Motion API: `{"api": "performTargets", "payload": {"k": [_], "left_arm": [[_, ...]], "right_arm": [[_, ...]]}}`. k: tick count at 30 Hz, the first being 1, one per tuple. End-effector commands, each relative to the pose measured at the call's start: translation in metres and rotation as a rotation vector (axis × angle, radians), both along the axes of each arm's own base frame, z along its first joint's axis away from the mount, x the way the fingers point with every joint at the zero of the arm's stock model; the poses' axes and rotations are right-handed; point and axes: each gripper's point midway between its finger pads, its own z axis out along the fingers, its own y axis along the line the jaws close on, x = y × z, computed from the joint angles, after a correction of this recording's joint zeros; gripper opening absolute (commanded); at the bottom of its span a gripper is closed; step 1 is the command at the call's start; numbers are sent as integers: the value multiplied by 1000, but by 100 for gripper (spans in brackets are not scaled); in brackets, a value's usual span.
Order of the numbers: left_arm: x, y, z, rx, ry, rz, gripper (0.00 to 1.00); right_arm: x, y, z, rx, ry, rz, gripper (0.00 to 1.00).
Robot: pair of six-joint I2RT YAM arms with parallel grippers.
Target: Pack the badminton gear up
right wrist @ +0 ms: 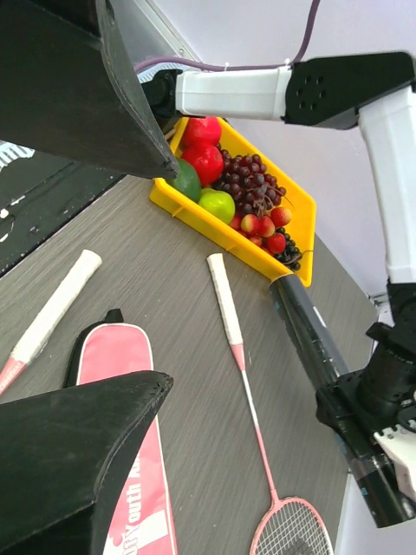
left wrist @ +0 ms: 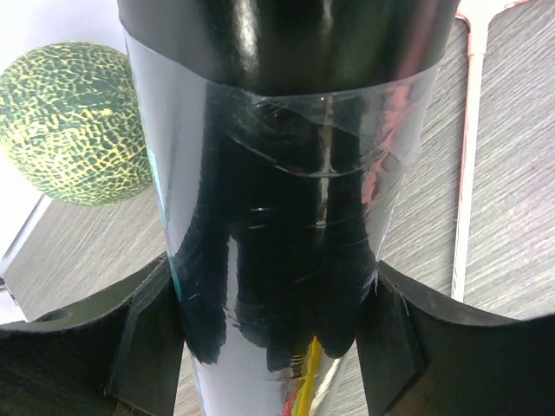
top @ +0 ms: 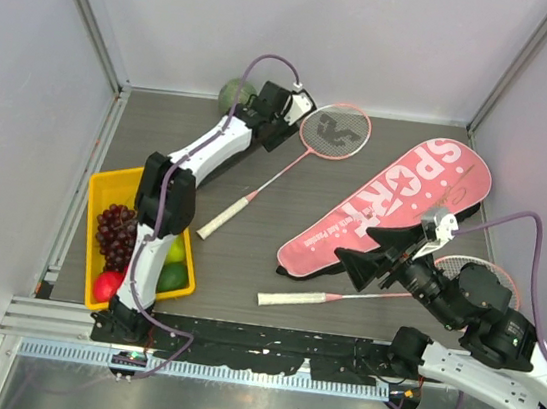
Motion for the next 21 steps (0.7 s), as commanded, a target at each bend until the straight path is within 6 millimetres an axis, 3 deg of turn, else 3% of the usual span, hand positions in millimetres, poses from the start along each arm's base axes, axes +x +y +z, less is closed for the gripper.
{"api": "performTargets", "payload": {"k": [1,9,11,21], "left_arm": [[24,4,36,-56,-108,79,1],[24,11,-17,-13,10,101,19],[25,12,-21,-4,23,115,25],[28,20,-41,42,66,176,37]], "right_arm": [[-3,-7,21,39,-38,-4,95],[-2,-11,26,55,-28,-19,95],[-3,-12,28,64,-31,-19,96],[-3,-15,39,68,-58,-22,95]]}}
